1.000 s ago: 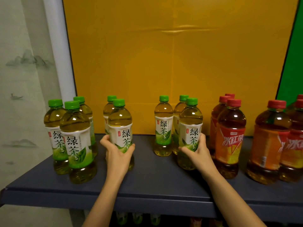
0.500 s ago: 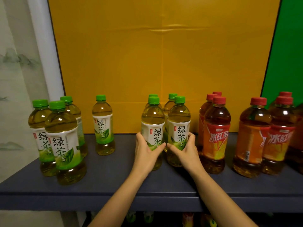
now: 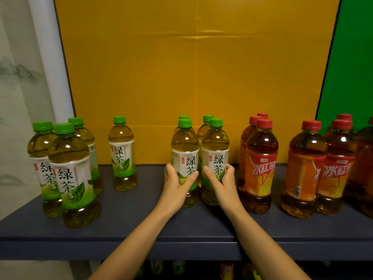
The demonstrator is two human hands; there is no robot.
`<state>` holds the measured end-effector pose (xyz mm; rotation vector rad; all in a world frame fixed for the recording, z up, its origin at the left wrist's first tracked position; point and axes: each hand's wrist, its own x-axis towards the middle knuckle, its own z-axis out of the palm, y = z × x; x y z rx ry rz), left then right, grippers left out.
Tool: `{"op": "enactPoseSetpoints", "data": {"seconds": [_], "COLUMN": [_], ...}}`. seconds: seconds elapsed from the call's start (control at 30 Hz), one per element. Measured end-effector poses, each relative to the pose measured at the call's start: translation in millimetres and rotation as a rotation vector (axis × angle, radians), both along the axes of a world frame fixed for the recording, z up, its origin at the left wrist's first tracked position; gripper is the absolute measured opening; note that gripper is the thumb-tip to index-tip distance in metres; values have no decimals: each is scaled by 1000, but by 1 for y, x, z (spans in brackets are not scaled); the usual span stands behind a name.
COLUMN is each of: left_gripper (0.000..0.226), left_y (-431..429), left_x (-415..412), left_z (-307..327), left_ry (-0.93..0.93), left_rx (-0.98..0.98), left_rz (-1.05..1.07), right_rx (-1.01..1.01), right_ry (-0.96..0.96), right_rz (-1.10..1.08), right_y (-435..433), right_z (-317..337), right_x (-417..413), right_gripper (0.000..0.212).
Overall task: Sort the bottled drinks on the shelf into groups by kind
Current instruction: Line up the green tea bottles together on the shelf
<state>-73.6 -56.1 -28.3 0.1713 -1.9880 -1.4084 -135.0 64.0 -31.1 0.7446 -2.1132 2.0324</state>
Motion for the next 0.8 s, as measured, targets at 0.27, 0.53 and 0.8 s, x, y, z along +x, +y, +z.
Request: {"op": "enactPoseSetpoints", "data": {"seconds": [0.27,0.53,0.8], "left_gripper": [47,74,18], "left_y": [1,-5,-42], "left_x": [-4,4,92], "left_z": [2,0,9], "left_ry": [-15,-6,416], "left_rx": [-77,-39,-327], "left_rz": [10,3,451], "right_rx": [-17,64,-37], "right_ry": [20,157,665], "right_rz": [53,-93,-271], "right_y": [-2,0,-6], "right_z": [1,2,17], "right_x": [2,6,47], "right_gripper": [51,65,45]}}
